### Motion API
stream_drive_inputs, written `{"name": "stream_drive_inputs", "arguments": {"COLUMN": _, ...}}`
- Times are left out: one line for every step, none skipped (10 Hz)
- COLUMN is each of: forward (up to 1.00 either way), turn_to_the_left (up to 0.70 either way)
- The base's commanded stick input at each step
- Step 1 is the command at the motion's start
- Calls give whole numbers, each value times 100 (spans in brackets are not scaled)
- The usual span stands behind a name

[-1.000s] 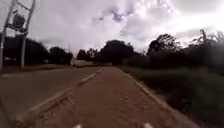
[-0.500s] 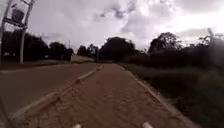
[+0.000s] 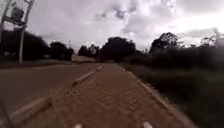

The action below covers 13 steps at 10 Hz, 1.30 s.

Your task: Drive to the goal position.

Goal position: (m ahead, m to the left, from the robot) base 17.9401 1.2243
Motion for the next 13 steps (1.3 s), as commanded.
{"name": "stream_drive_inputs", "arguments": {"forward": 50, "turn_to_the_left": 0}}
{"name": "stream_drive_inputs", "arguments": {"forward": 50, "turn_to_the_left": 0}}
{"name": "stream_drive_inputs", "arguments": {"forward": 50, "turn_to_the_left": 0}}
{"name": "stream_drive_inputs", "arguments": {"forward": 50, "turn_to_the_left": 0}}
{"name": "stream_drive_inputs", "arguments": {"forward": 50, "turn_to_the_left": 0}}
{"name": "stream_drive_inputs", "arguments": {"forward": 50, "turn_to_the_left": 0}}
{"name": "stream_drive_inputs", "arguments": {"forward": 50, "turn_to_the_left": 0}}
{"name": "stream_drive_inputs", "arguments": {"forward": 50, "turn_to_the_left": 0}}
{"name": "stream_drive_inputs", "arguments": {"forward": 50, "turn_to_the_left": 0}}
{"name": "stream_drive_inputs", "arguments": {"forward": 50, "turn_to_the_left": 0}}
{"name": "stream_drive_inputs", "arguments": {"forward": 50, "turn_to_the_left": 0}}
{"name": "stream_drive_inputs", "arguments": {"forward": 50, "turn_to_the_left": 0}}
{"name": "stream_drive_inputs", "arguments": {"forward": 50, "turn_to_the_left": 0}}
